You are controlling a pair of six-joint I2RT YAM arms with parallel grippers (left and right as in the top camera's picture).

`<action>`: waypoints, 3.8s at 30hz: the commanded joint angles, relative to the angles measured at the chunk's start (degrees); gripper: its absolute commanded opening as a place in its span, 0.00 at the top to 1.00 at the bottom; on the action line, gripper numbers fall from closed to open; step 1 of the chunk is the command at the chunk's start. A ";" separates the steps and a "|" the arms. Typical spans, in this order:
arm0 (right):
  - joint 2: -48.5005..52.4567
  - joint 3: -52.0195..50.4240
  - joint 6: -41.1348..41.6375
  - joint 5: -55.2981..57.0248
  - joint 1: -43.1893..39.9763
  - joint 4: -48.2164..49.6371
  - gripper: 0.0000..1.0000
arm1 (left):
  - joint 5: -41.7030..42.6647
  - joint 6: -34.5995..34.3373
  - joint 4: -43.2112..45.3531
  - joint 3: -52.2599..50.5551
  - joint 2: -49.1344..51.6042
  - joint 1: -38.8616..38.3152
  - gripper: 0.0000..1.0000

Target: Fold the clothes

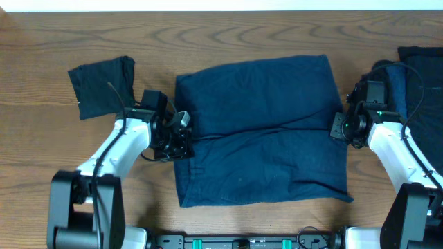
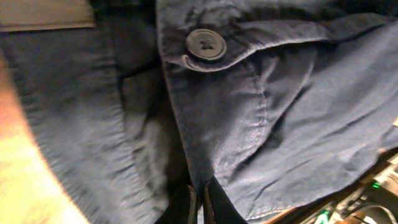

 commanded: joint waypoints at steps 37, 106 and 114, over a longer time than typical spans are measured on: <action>-3.85 2.78 -12.90 -28.39 2.64 -4.26 0.99 | -15.10 -12.59 1.77 2.97 -6.64 -4.31 0.71; 9.99 -3.85 13.57 -37.20 26.64 47.06 0.99 | -29.94 -9.84 14.43 8.61 0.81 -10.64 0.92; 20.37 -3.85 20.65 -32.87 30.91 51.21 0.99 | -29.99 -9.81 14.19 8.61 9.03 -10.62 0.94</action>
